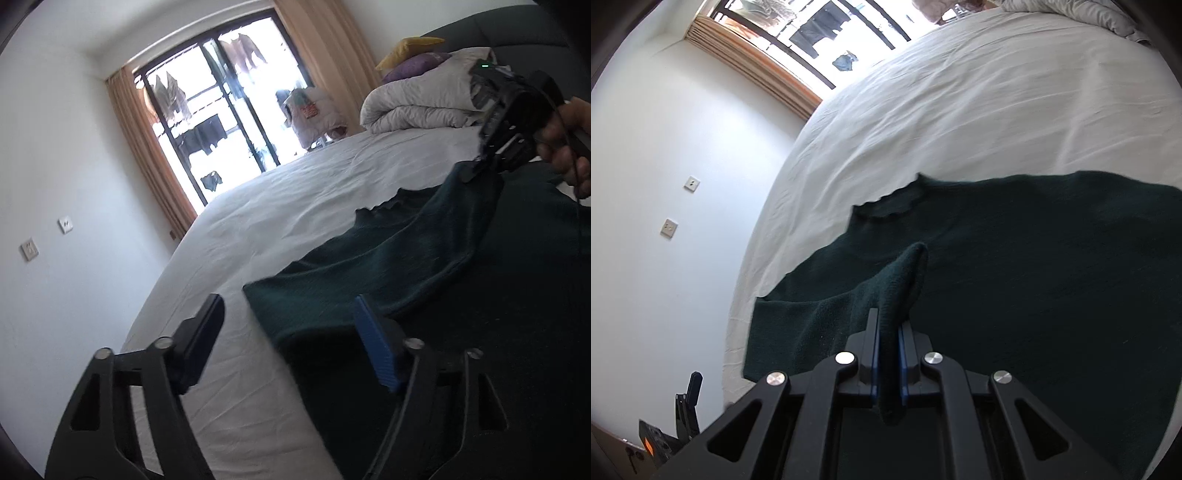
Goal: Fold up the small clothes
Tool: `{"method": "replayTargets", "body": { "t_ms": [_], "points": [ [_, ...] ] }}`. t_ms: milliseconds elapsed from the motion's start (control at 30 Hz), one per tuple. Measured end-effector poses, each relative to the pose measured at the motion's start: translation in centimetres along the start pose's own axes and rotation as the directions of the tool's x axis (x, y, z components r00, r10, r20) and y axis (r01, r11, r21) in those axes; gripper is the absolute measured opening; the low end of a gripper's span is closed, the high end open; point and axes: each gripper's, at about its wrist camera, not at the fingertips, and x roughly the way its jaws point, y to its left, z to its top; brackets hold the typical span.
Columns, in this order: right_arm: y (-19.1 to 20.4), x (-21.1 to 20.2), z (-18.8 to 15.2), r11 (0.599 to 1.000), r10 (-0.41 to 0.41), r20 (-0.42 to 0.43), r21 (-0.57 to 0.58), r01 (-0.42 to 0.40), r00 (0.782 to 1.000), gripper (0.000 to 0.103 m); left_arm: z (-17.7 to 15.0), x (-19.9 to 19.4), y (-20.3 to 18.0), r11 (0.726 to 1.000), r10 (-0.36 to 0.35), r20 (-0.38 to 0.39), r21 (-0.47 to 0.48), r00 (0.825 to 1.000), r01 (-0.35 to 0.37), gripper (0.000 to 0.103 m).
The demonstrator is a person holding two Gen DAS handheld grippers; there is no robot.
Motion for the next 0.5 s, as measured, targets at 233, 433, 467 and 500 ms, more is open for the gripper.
{"method": "replayTargets", "body": {
  "t_ms": [233, 433, 467, 500],
  "points": [
    [-2.5, 0.0, 0.7, 1.0, -0.029, 0.013, 0.013, 0.028, 1.0, 0.009, -0.9, 4.9, 9.7, 0.936, -0.055, -0.127, -0.351, 0.99, 0.007, 0.034],
    [-3.3, 0.2, 0.9, 0.998, -0.057, 0.019, 0.022, 0.057, 0.998, 0.009, 1.9, 7.0, 11.2, 0.923, -0.092, -0.112, -0.383, 0.989, 0.043, 0.033],
    [-3.4, 0.4, 0.9, 0.998, -0.059, 0.016, 0.023, 0.059, 0.998, 0.009, 2.4, 7.5, 10.8, 0.925, -0.109, -0.117, -0.375, 0.987, 0.057, 0.033],
    [-3.5, 0.5, 0.9, 0.998, -0.063, 0.014, 0.023, 0.063, 0.998, 0.009, 2.9, 8.0, 9.9, 0.931, -0.123, -0.127, -0.357, 0.984, 0.07, 0.033]
  ]
}}
